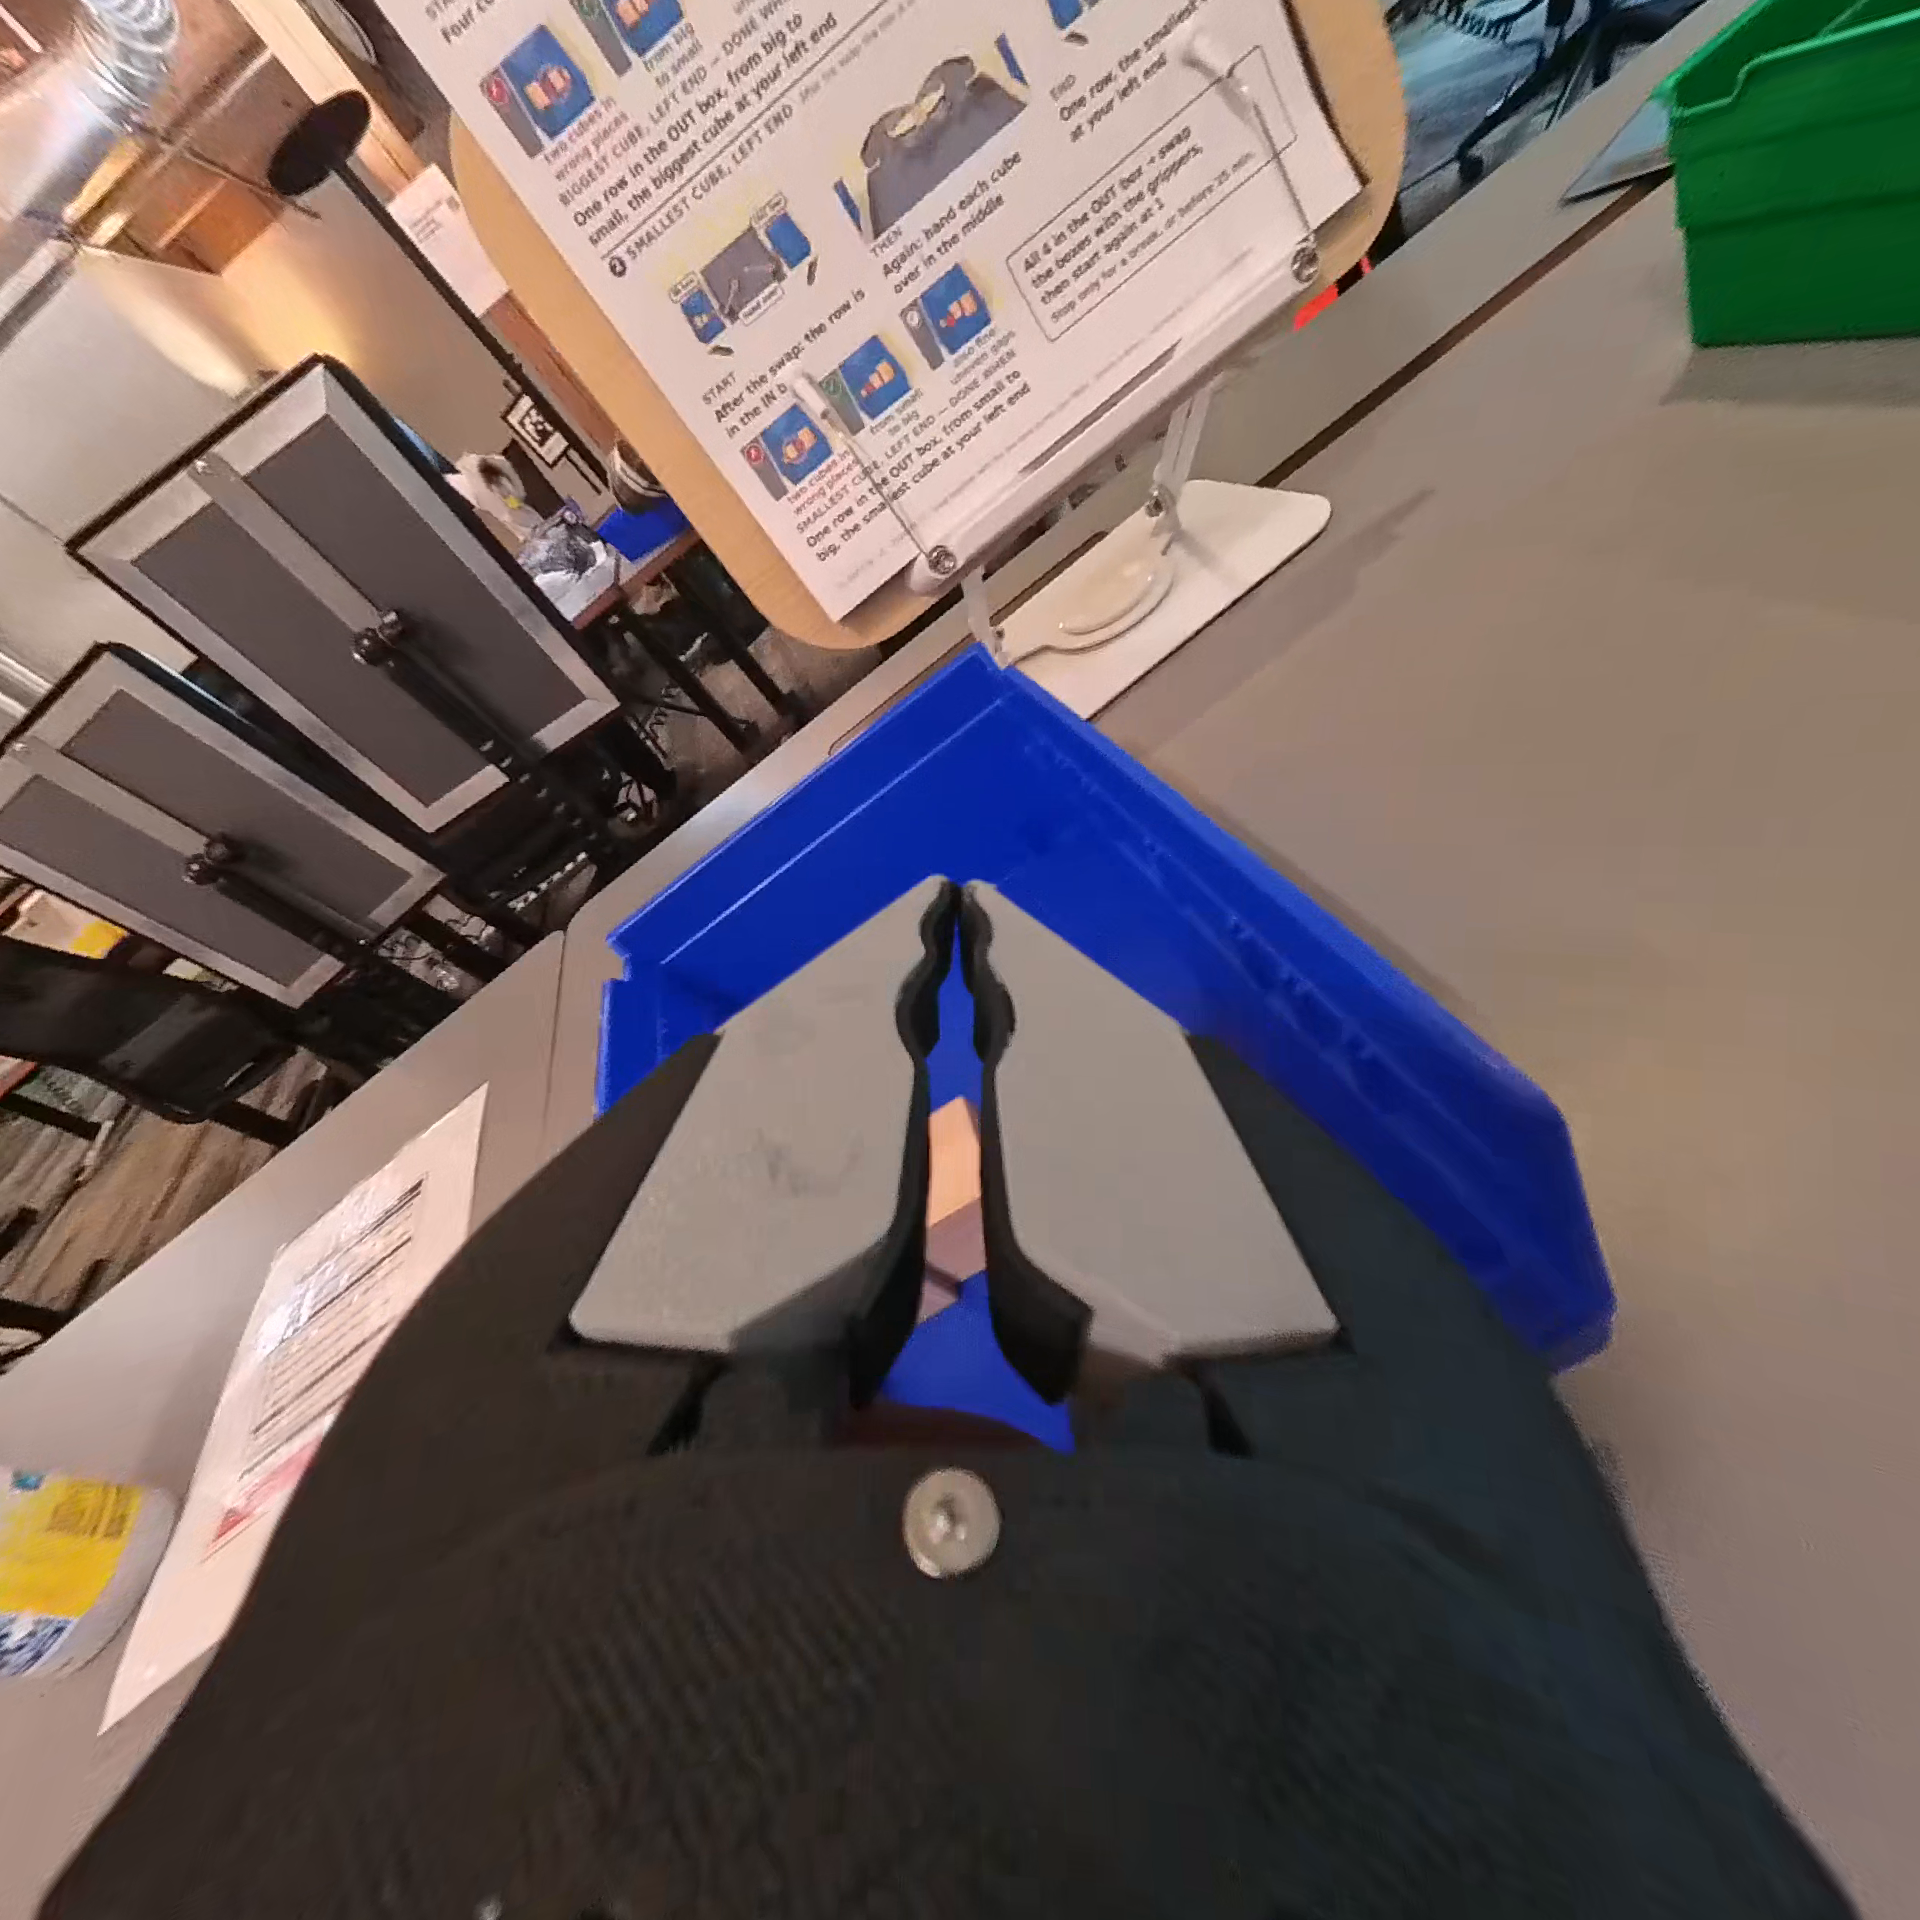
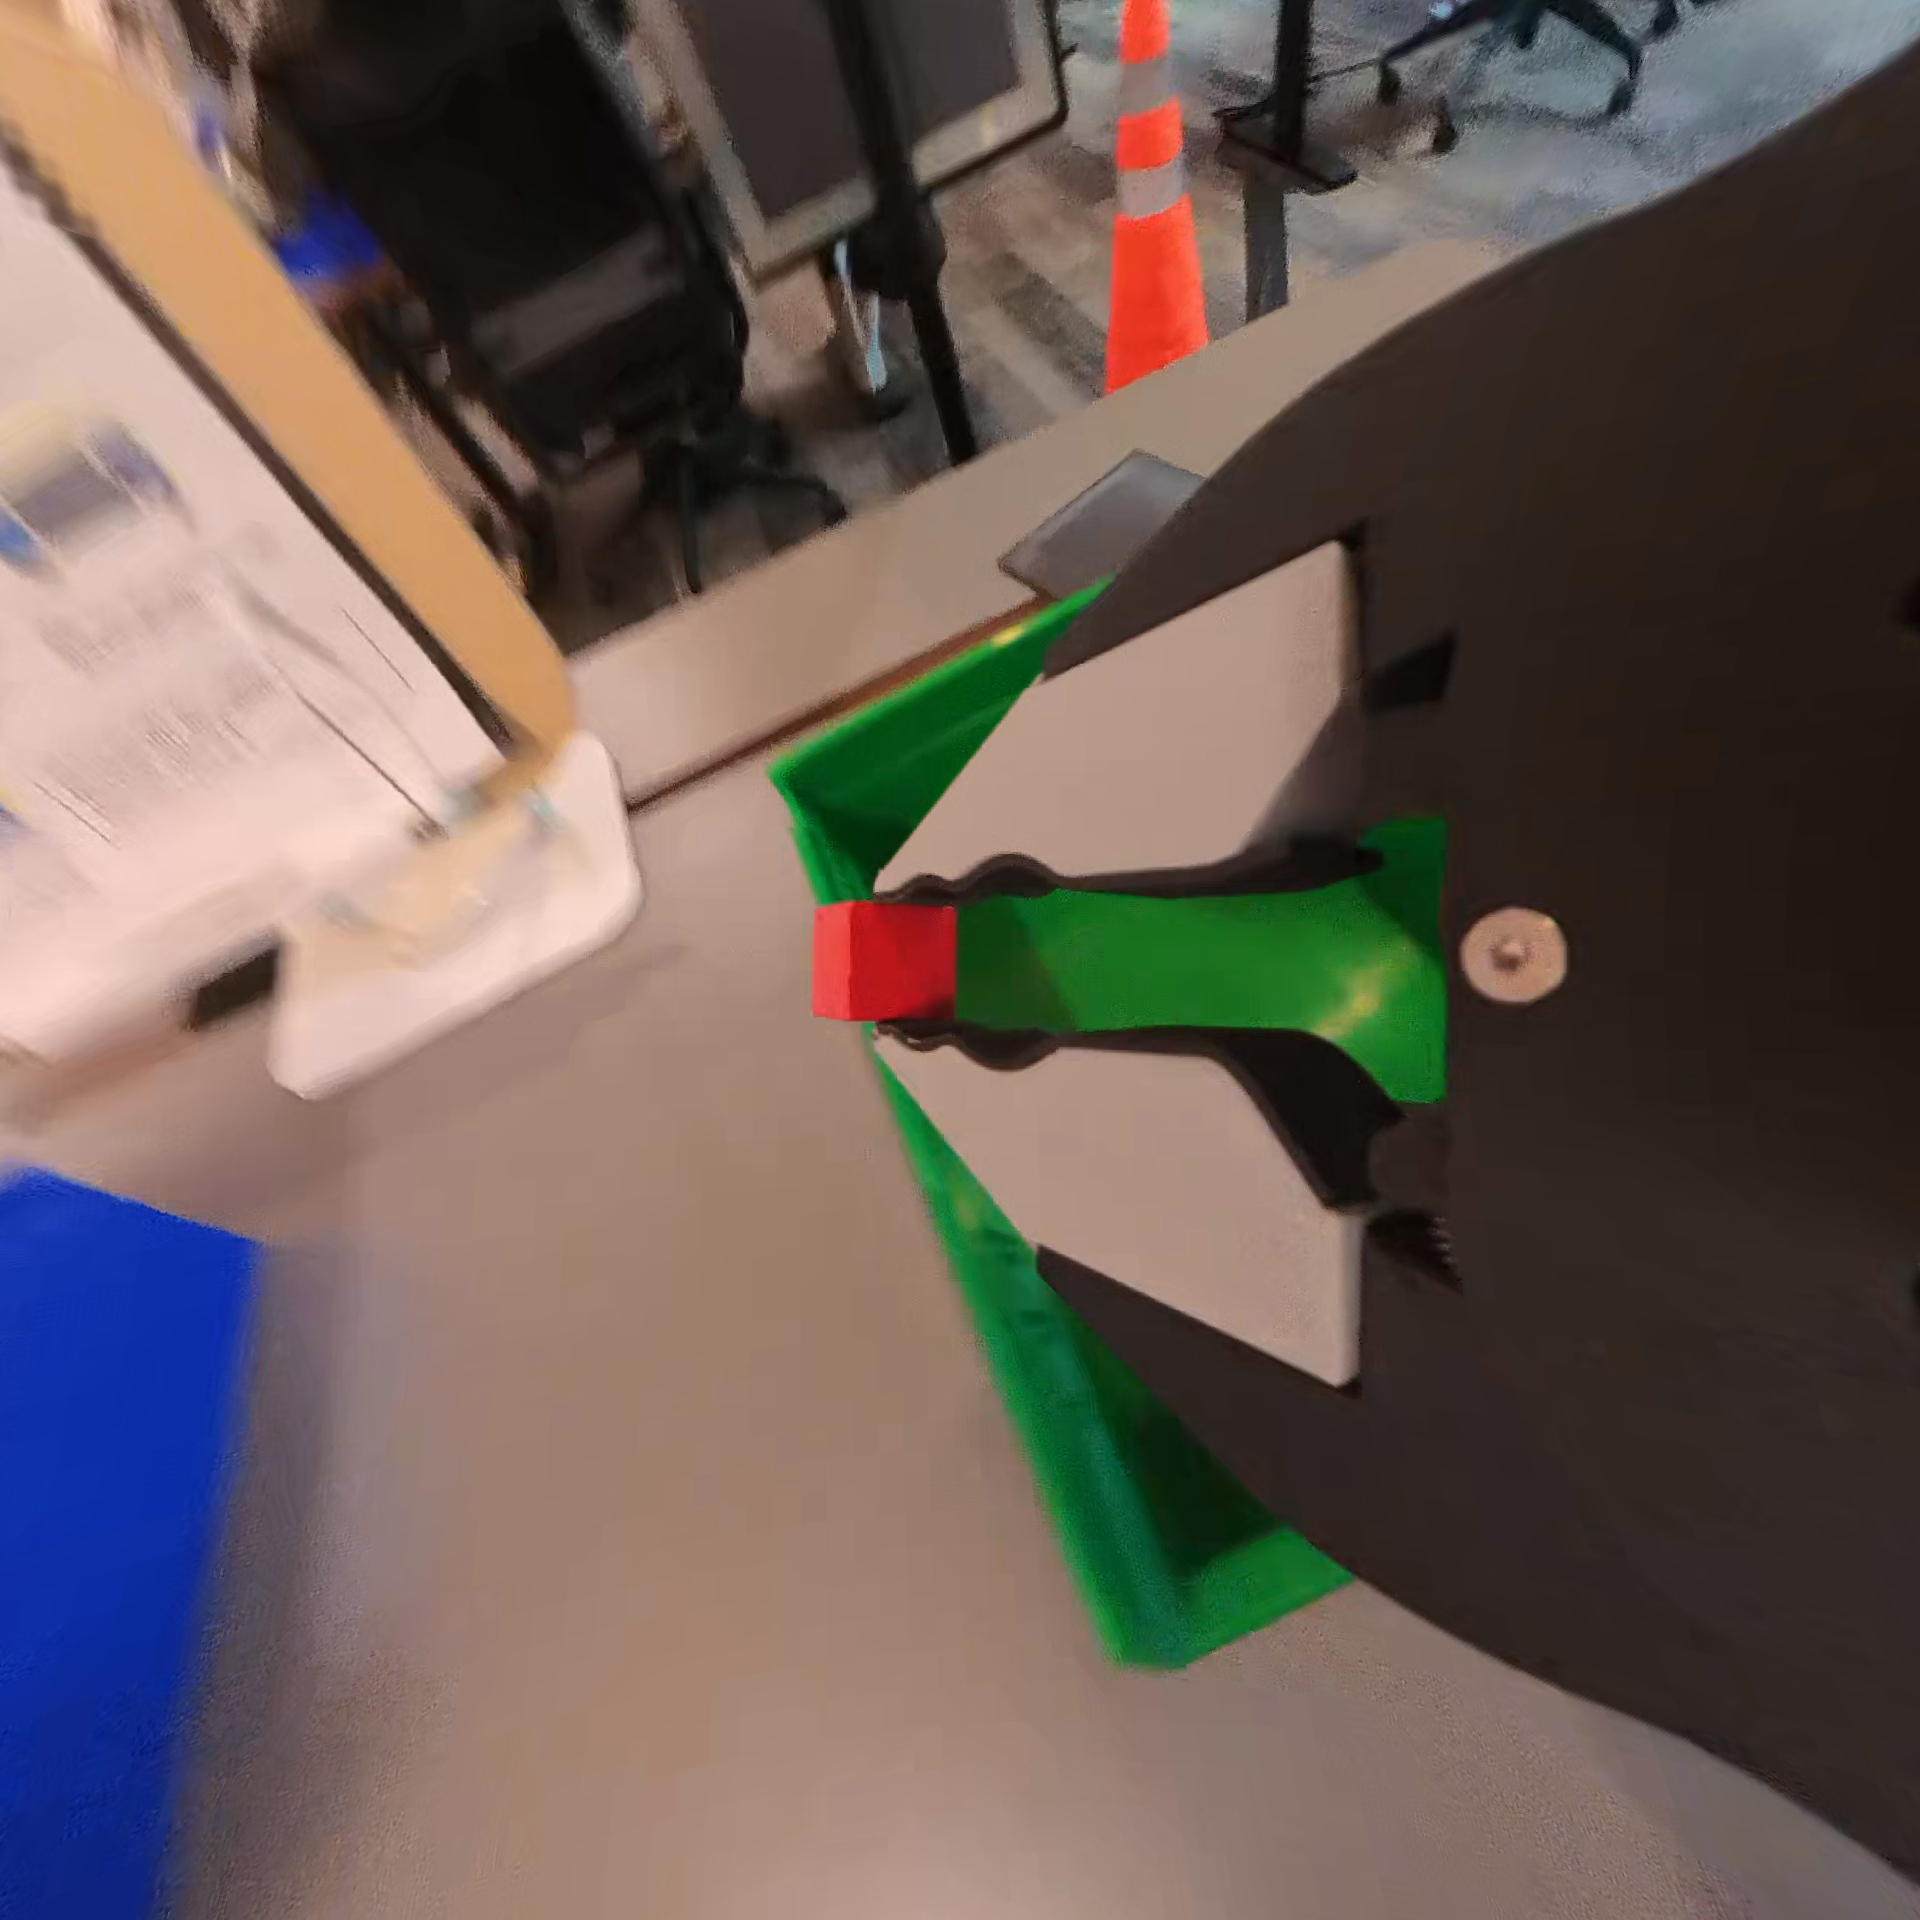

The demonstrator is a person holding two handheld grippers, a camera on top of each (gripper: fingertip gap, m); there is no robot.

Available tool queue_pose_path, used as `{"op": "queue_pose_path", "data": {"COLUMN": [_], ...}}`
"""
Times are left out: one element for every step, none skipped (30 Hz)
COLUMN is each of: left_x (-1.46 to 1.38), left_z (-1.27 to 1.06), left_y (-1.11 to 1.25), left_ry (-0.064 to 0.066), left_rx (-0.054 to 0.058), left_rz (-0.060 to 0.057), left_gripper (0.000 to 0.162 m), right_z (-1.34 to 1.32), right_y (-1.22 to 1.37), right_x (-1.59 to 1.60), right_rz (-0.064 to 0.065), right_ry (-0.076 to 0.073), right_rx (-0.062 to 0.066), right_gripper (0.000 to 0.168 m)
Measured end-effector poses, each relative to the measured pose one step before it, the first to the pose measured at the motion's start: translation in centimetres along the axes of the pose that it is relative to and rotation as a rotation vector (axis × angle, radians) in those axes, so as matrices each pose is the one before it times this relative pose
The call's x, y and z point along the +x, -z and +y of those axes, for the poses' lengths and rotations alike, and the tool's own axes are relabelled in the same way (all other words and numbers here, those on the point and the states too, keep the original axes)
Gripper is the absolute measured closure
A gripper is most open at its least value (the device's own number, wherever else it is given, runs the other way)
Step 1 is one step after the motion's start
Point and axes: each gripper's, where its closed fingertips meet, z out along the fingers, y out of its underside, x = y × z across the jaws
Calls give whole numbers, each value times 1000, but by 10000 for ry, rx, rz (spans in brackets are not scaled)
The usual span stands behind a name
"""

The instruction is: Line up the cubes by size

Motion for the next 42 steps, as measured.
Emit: {"op": "queue_pose_path", "data": {"left_x": [-64, 58, 123, 125, 83, 19, -48, -123, -172, -149, -25, 171, 310, 236, 44, -95, -157, -178, -151, -114, -14, 36, 90, 74, -86, -88, 70, 152, 329, 643, 909, 845, 332, 21, -142, -447, -680, -742, -697, -373, 161, 552], "left_z": [-97, -132, -116, -59, 110, 313, 463, 554, 642, 691, 700, 689, 621, 534, 478, 460, 458, 418, 388, 369, 409, 460, 476, 321, 67, -47, -62, -179, -255, -234, -251, -274, -180, -28, 135, 265, 399, 455, 500, 521, 411, 301], "left_y": [93, 71, 8, -45, -110, -168, -196, -207, -186, -171, -161, -154, -156, -179, -189, -189, -162, -122, -90, -44, 0, 33, 97, 139, 126, 12, -123, -239, -340, -445, -450, -463, -494, -542, -588, -601, -637, -625, -616, -590, -548, -481], "left_ry": [-67, -1, 34, 35, 55, 67, 45, 29, 66, 139, 191, 179, 116, 46, -4, -14, 20, 38, 29, -3, -42, -50, -78, -184, -278, -412, -677, -883, -811, -566, -427, -531, -723, -814, -703, -467, -265, -190, -190, -196, -209, -237], "left_rx": [43, 55, 45, 36, -38, -135, -195, -210, -235, -264, -276, -262, -220, -161, -137, -141, -156, -147, -130, -119, -138, -176, -217, -181, -76, -72, -134, -98, -70, -118, -163, -192, -269, -344, -383, -409, -407, -371, -326, -319, -249, -187], "left_rz": [-48, 32, 69, 68, 53, 34, 20, 2, 5, 52, 156, 277, 328, 255, 132, 47, 16, 8, 7, 18, 63, 95, 130, 121, 10, 7, 117, 187, 363, 678, 903, 835, 433, 188, 140, 48, -6, -26, -40, 80, 300, 448], "left_gripper": [162, 162, 162, 162, 162, 162, 162, 161, 161, 161, 160, 159, 159, 158, 158, 156, 154, 152, 150, 148, 147, 144, 139, 136, 136, 135, 134, 133, 132, 131, 124, 116, 112, 110, 107, 107, 107, 107, 109, 110, 113, 115], "right_z": [1882, 1758, 1590, 1349, 821, 109, -288, -180, 137, 326, 437, 414, 127, -205, -252, -298, -226, -119, -154, 13, 325, 581, 396, 56, -246, -458, -769, -1176, -1496, -1750, -1794, -1558, -1175, -840, -559, -352, -249, -179, -103, -81, -26, 110], "right_y": [-987, -1179, -1325, -1341, -1257, -1093, -935, -865, -855, -842, -772, -649, -497, -359, -267, -186, -179, -162, 0, 26, 176, 479, 841, 1215, 1514, 1698, 1781, 1736, 1568, 1304, 937, 546, 201, -65, -226, -307, -334, -314, -279, -252, -234, -209], "right_x": [-688, -984, -600, -329, -265, -289, -407, -405, -322, -237, -260, -184, -273, -421, -181, 48, 31, -69, 124, 140, 399, 719, 576, 331, 460, 482, 263, 22, -241, -691, -1282, -1753, -1829, -1704, -1597, -1348, -1015, -840, -777, -649, -487, -394], "right_rz": [-730, -839, -550, -393, -368, -346, -382, -369, -315, -251, -258, -222, -271, -353, -189, -22, 2, -40, 84, 121, 286, 488, 386, 258, 384, 444, 381, 330, 280, 119, -169, -432, -487, -435, -428, -349, -210, -186, -222, -201, -141, -117], "right_ry": [420, 339, 321, 207, 82, 65, 85, 86, 81, 93, 68, 0, -12, -8, 4, 40, 39, 16, -38, -72, -169, -295, -292, -238, -225, -230, -196, -138, -52, 34, 79, 72, 53, 53, 84, 121, 117, 71, -3, -31, -24, -23], "right_rx": [-689, -714, -734, -751, -573, -233, -27, -124, -312, -401, -426, -388, -172, 58, 78, 108, 56, -5, 70, -9, -180, -251, 44, 414, 633, 724, 808, 910, 973, 1000, 956, 771, 507, 331, 214, 126, 113, 88, 75, 88, 84, 29], "right_gripper": [149, 149, 149, 149, 149, 149, 149, 149, 149, 150, 150, 150, 150, 150, 150, 150, 150, 150, 149, 144, 131, 118, 111, 109, 110, 109, 108, 108, 108, 108, 109, 110, 110, 108, 105, 105, 105, 105, 105, 105, 105, 105]}}
